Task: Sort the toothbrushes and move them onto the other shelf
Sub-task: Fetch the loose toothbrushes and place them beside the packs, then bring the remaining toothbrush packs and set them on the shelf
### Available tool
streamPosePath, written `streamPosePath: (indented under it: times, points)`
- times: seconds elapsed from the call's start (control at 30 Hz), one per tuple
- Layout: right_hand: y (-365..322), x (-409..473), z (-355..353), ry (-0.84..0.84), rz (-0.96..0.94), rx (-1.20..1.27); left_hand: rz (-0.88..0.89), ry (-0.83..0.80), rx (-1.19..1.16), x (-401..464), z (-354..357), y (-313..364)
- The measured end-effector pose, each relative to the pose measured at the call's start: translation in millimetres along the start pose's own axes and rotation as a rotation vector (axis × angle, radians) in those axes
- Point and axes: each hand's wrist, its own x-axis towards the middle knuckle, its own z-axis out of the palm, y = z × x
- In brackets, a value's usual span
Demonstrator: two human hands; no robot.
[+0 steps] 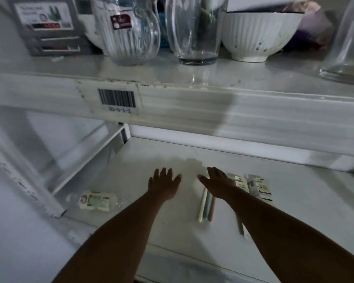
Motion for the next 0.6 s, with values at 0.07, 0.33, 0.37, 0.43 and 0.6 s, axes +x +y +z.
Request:
streamPosePath:
  times: [0.07, 0.33, 0.37, 0.43, 0.6]
  points:
    - [-13, 4, 2, -0.008, -0.049, -0.048, -0.075, 0.002, -0.027, -11, -6, -13]
    - [-79, -2, 22, -0.122, -0.328, -0.125, -0.402, 0.052, -0.011, -102, -11, -79]
    - [-89, -9, 24, -0.147, -0.366, -0.139, -0.46, 0.056, -0.034, -121, -11, -83]
    - [-106, -23, 31, -0.183, -0.465, -0.176, -0.56, 0.063, -0.051, -162, -6, -91]
    - [-153, -67, 53, -0.263, -0.699, -0.248, -0.793, 0.102, -0.145, -270, 9, -111]
